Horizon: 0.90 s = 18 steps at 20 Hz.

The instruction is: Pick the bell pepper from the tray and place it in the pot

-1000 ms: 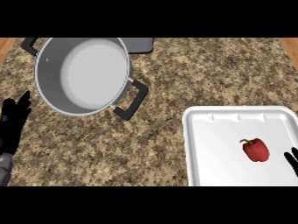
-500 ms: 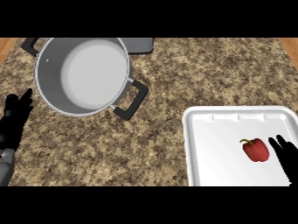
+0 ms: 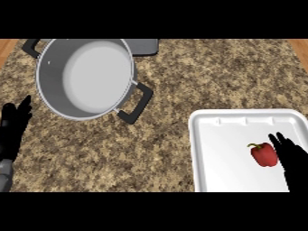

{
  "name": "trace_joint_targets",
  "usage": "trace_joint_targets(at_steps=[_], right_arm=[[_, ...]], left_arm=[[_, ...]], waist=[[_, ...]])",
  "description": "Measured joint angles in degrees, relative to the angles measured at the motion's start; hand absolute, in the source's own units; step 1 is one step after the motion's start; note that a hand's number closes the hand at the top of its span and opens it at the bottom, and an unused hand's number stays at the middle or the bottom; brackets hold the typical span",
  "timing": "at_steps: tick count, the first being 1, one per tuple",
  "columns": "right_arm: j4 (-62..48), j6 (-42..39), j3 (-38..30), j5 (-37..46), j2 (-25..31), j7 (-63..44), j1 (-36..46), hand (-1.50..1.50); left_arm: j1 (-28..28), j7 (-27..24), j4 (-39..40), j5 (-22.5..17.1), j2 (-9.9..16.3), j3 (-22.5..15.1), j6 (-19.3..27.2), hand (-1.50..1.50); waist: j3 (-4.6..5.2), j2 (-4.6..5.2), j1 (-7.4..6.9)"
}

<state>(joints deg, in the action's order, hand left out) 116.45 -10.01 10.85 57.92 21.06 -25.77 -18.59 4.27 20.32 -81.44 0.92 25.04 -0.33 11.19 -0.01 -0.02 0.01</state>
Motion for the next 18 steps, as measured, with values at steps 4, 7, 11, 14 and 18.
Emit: trace_joint_targets(at_steps=[4, 7, 11, 14, 18], right_arm=[[-4.7, 1.4, -1.1, 0.8, -1.5, 2.5, 2.4, -1.5], [-6.3, 1.4, -2.0, 1.4, -2.2, 3.8, 3.7, -1.5], [-9.9, 1.4, -3.0, 3.3, -3.3, 3.8, 6.5, -1.5], [-13.0, 0.5, -4.5, 3.3, -3.6, 4.4, 8.4, -1.5], [-15.9, 0.8, -5.0, 4.3, -4.9, 4.8, 9.1, -1.5]], left_arm=[[-0.3, 2.1, -2.5, 1.7, -1.0, 0.6, -0.5, 0.0], [-0.3, 1.3, -1.7, 2.4, -2.1, 1.7, -1.5, 0.0], [0.7, 2.4, -1.9, 3.0, -2.1, 3.2, -2.9, 0.0], [1.5, 2.7, -1.5, 4.4, -3.2, 3.5, -2.9, 0.0], [1.2, 2.7, -1.8, 5.2, -3.9, 4.6, -3.8, 0.0]], waist=[[0.0, -0.01, -0.02], [-0.02, 0.01, 0.02], [0.01, 0.0, 0.02], [-0.01, 0.01, 0.03], [0.0, 0.01, 0.02]])
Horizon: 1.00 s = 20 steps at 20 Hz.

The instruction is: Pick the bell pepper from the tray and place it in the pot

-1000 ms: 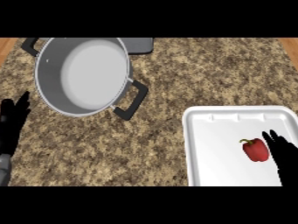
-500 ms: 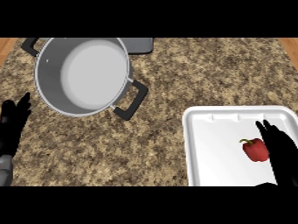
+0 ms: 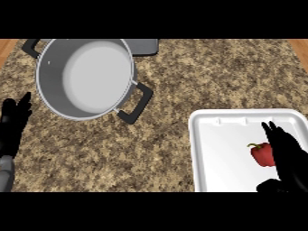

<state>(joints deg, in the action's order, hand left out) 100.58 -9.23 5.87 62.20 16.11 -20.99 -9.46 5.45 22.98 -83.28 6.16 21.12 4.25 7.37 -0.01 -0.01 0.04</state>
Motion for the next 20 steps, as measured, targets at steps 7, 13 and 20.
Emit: trace_joint_targets(at_steps=[7, 13, 20], right_arm=[[-5.6, 1.6, -0.5, 1.6, -2.8, 0.9, 2.3, -1.5], [-9.6, 1.6, -3.5, -0.1, -2.5, 4.0, 4.6, -1.5], [-13.4, 1.9, -4.4, 0.1, -3.6, 5.6, 6.7, 1.5]], left_arm=[[-1.2, -0.2, -1.2, 1.9, -1.9, 1.2, -1.4, 0.0], [-0.2, -0.4, -0.5, 3.4, -3.7, 1.8, -1.8, 0.0], [0.0, -1.8, 1.0, 3.8, -3.7, 4.2, -4.0, 0.0]], waist=[[0.01, -0.02, -0.04], [0.07, -0.05, -0.01], [0.36, -0.21, 0.0]])
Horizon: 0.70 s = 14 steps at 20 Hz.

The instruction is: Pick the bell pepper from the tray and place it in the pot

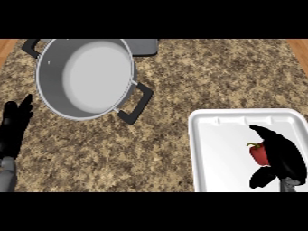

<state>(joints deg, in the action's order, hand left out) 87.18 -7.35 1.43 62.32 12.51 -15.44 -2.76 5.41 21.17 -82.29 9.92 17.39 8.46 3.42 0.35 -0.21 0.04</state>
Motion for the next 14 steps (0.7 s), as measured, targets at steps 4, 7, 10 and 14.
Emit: trace_joint_targets(at_steps=[4, 7, 10, 14], right_arm=[[-1.1, 1.8, 0.1, 1.1, 0.4, 2.0, 1.3, 1.5], [-1.0, 5.1, 0.8, 3.2, 1.0, 3.8, 0.4, 1.5], [-1.0, 7.7, 0.7, 4.6, 2.1, 5.8, 0.1, 1.5], [0.4, 8.5, 1.8, 6.9, 2.4, 6.4, 1.8, 1.5]], left_arm=[[0.1, -0.2, 0.3, -0.3, 0.3, 1.1, -0.9, 0.0], [-1.5, 0.3, -2.3, 0.1, -0.4, 0.7, -1.0, 0.0], [-1.1, -0.2, -1.1, 1.1, -1.3, 0.4, -0.1, 0.0], [-1.3, 0.3, -1.9, 1.3, -1.1, 0.6, -0.8, 0.0]], waist=[[0.0, 0.01, 0.02], [0.14, -0.12, -0.04], [0.1, -0.08, 0.08], [-0.1, 0.08, -0.23]])
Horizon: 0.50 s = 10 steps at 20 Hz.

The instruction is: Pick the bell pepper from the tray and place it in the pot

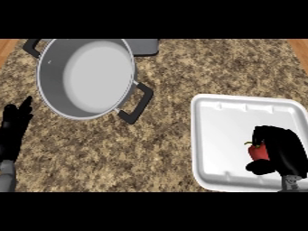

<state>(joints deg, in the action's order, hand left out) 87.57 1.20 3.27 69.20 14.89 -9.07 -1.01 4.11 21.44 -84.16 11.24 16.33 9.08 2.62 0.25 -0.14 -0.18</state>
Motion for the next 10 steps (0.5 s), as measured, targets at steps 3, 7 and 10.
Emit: trace_joint_targets(at_steps=[3, 7, 10], right_arm=[[-1.3, -3.2, 3.1, 1.1, 3.1, 5.1, 9.4, 1.5], [-3.0, -6.6, 7.1, 1.9, 7.3, 14.0, 20.8, 1.5], [-5.5, -7.6, 7.9, 0.9, 9.7, 20.9, 29.8, 1.5]], left_arm=[[1.9, -0.1, -0.1, 0.1, -0.2, -1.3, -0.9, 0.0], [4.3, -0.5, -0.5, 0.4, -1.0, -3.6, -2.0, 0.0], [5.9, -0.3, -0.2, 0.8, -1.6, -4.9, -2.3, 0.0]], waist=[[-0.09, 0.78, -3.22], [-0.03, 2.26, -8.85], [-0.13, 2.87, -10.58]])
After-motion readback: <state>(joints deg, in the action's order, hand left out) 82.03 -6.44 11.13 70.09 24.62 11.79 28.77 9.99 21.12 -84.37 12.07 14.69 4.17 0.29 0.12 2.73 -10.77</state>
